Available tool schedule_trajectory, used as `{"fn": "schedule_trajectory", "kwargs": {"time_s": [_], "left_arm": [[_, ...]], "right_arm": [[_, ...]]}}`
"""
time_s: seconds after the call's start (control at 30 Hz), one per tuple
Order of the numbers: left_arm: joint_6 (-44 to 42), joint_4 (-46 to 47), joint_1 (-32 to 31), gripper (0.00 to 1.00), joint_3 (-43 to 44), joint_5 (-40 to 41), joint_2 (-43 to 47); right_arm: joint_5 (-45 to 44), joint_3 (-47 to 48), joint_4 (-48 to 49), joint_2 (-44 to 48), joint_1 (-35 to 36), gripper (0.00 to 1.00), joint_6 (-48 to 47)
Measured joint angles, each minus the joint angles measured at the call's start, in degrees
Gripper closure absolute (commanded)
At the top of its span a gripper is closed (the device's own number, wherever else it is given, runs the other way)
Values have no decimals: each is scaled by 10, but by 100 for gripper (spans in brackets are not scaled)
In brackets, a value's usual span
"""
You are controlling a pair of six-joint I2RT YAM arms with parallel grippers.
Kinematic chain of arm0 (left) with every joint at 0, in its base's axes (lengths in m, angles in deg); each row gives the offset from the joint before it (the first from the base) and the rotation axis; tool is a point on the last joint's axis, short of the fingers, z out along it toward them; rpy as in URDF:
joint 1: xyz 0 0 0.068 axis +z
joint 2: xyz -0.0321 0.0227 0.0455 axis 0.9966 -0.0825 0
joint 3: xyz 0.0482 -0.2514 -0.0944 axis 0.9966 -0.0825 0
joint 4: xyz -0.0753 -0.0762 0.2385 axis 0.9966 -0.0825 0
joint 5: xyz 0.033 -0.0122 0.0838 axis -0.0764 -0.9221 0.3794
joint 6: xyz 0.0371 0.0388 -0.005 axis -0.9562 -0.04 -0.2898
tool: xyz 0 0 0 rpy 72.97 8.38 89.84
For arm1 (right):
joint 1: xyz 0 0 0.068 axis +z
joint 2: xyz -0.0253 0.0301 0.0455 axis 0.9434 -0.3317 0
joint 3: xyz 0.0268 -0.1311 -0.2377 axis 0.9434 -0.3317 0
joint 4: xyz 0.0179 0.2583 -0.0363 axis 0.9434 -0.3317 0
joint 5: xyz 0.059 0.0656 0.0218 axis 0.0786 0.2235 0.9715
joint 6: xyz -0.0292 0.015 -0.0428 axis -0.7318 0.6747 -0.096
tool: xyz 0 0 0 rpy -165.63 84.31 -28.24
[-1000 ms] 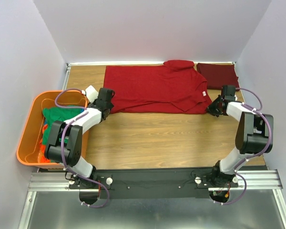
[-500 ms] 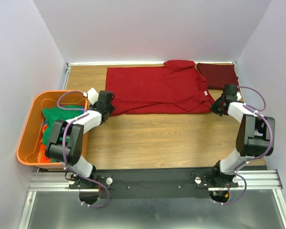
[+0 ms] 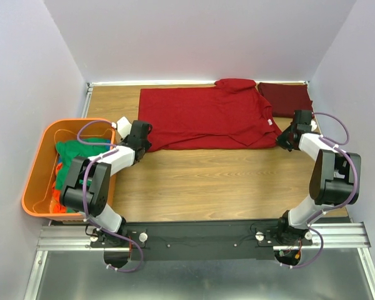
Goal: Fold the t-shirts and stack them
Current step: Fold the tshirt
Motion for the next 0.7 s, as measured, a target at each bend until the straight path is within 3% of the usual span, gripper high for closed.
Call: {"fn": "schedule_trajectory", "kwargs": {"time_s": [0.13, 0.23, 0.3, 0.7], "left_arm": [[2, -6, -1, 68, 1, 0, -1], [5, -15, -3, 80, 11, 0, -13], [7, -21, -3, 98, 19, 1, -24], [20, -105, 2, 100, 66, 37, -39]], "right_arm": [[0, 5, -2, 0, 0, 92, 0], [1, 7, -3, 0, -2, 92, 0], [1, 8, -5, 0, -2, 92, 0], [5, 13, -31, 21, -25, 97, 0]]}}
